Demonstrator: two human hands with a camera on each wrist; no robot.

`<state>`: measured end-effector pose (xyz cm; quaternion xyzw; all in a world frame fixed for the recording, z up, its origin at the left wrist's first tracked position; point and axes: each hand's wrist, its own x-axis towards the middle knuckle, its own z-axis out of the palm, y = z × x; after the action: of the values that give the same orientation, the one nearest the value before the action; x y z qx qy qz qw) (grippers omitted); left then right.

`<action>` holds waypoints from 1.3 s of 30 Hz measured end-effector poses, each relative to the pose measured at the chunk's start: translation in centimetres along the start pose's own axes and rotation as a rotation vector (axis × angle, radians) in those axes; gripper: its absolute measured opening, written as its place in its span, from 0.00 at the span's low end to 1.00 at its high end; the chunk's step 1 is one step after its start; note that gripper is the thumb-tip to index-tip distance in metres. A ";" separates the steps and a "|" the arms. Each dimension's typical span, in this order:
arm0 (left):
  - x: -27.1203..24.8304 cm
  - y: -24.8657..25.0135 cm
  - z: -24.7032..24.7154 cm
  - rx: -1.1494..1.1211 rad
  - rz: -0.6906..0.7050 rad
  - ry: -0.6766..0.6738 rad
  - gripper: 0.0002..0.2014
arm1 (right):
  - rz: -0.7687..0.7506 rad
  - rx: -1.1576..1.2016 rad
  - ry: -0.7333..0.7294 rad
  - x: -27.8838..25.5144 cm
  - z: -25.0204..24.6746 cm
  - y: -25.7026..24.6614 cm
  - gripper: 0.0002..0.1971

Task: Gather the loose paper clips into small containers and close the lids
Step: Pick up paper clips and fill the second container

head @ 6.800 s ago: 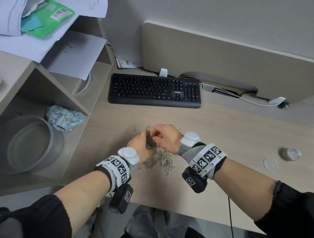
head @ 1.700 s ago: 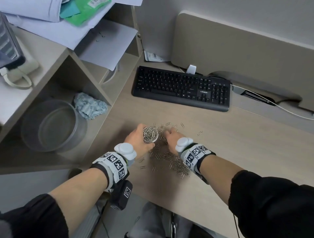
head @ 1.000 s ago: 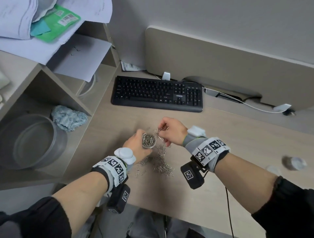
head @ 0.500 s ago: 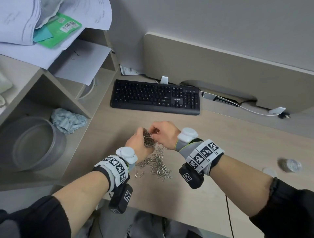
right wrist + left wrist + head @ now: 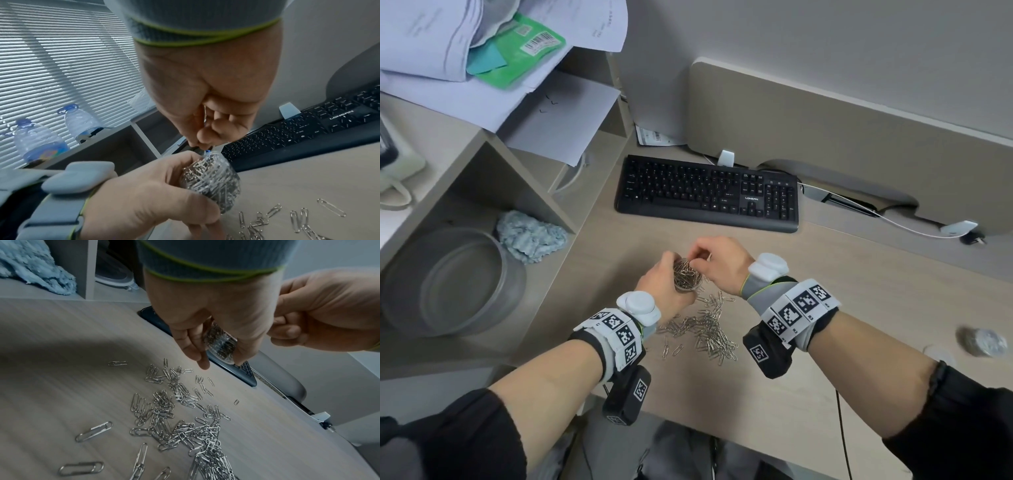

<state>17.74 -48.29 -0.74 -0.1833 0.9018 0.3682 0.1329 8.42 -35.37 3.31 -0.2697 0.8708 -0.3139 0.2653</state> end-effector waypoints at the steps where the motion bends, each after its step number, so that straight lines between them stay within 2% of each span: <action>1: 0.0 0.0 -0.1 -0.001 0.002 0.001 0.30 | 0.002 -0.001 0.004 0.1 0.0 0.1 0.04; 6: 0.1 -0.6 -0.5 -0.003 0.010 0.011 0.31 | 0.079 0.019 0.081 1.0 0.1 0.6 0.04; 10: 0.4 -0.9 -0.6 -0.007 0.032 0.022 0.30 | 0.158 -0.014 0.046 1.4 1.1 0.9 0.10; 13: 0.5 -1.3 -0.7 -0.002 0.051 0.008 0.29 | 0.177 -0.040 0.003 1.3 1.8 0.9 0.09; 18: 0.6 -1.9 -0.8 0.013 0.044 0.012 0.31 | 0.152 -0.005 0.067 1.6 1.4 0.8 0.10; 22: 0.8 -2.0 -0.6 0.023 0.051 -0.007 0.30 | 0.198 -0.045 0.030 2.0 1.8 0.8 0.07; 28: 1.0 -2.5 -0.6 0.040 0.033 -0.028 0.31 | 0.233 0.057 0.013 1.7 1.6 1.9 0.07; 31: 1.1 -3.0 -0.9 0.039 0.012 -0.038 0.33 | 0.318 0.073 0.050 1.6 0.9 3.9 0.08; 34: 1.4 -3.7 -1.2 0.042 -0.014 -0.045 0.34 | 0.472 -0.010 0.043 1.2 0.4 7.3 0.09; 39: 1.4 -4.8 -1.2 0.057 -0.040 -0.052 0.36 | 0.694 -0.349 -0.007 0.0 -0.4 12.4 0.15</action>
<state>18.40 -52.64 -3.32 -0.1879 0.9042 0.3444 0.1689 4.42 -27.04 -5.04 -0.0014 0.9497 -0.0514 0.3088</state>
